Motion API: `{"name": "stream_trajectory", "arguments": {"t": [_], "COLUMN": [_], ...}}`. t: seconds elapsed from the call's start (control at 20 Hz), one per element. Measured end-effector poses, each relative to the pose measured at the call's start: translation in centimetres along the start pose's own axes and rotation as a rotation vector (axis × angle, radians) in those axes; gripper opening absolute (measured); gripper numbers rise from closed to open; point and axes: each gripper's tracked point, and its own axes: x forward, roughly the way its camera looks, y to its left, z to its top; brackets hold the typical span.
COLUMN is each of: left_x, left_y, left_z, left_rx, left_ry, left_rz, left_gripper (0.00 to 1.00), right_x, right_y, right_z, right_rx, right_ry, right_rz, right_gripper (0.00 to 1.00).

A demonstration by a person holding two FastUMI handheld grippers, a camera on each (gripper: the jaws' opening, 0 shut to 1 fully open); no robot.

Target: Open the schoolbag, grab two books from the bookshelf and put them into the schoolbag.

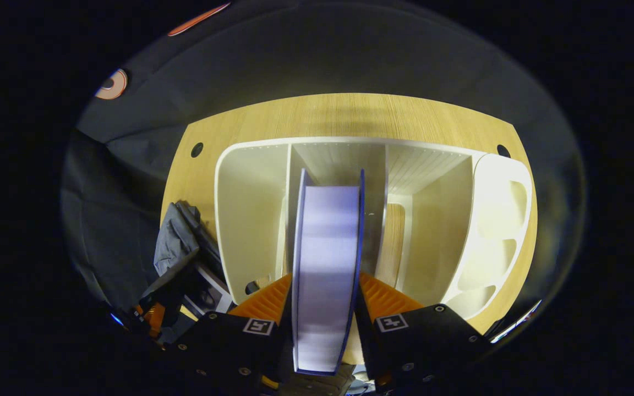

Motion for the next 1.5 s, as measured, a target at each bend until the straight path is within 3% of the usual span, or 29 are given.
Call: {"name": "stream_trajectory", "arguments": {"t": [0.05,0.1,0.15,0.2,0.25,0.3,0.6,0.85,1.2,1.5], "left_x": [-0.1,-0.1,-0.1,-0.1,-0.2,-0.2,-0.1,-0.1,-0.4,-0.8], "left_y": [-0.3,-0.4,-0.4,-0.5,-0.5,-0.6,-0.1,0.3,1.1,1.5], "left_z": [0.0,0.0,-0.1,-0.1,-0.2,-0.2,-0.3,-0.4,-0.2,0.3], "left_rx": [0.0,0.004,0.008,0.01,0.012,0.022,0.101,0.164,0.258,0.31], "left_ry": [0.0,-0.003,-0.006,-0.008,-0.009,-0.011,-0.02,-0.028,-0.041,-0.055], "left_rz": [0.004,0.003,0.003,-0.003,-0.011,-0.023,-0.092,-0.155,-0.216,-0.256], "left_gripper": [0.04,0.04,0.04,0.04,0.04,0.04,0.04,0.04,0.04,0.04], "right_x": [0.0,-0.1,-0.3,-1.0,-1.6,-2.4,-7.8,-10.2,-14.1,-14.8], "right_y": [-0.6,-1.0,-1.3,-1.4,-1.6,-1.8,-1.4,0.7,1.6,4.4], "right_z": [0.2,0.0,-0.2,-0.2,-0.2,-0.2,-1.3,-4.9,-9.2,-13.4], "right_rx": [-0.005,0.0,0.003,0.013,0.019,0.027,0.134,0.237,0.345,0.465], "right_ry": [-0.004,-0.012,-0.014,-0.028,-0.047,-0.07,-0.209,-0.272,-0.383,-0.43], "right_rz": [-0.016,-0.026,-0.029,-0.029,-0.033,-0.037,-0.004,0.057,0.058,0.172], "right_gripper": [0.5,0.34,0.42,0.4,0.3,0.4,0.4,0.4,0.4,0.39]}}
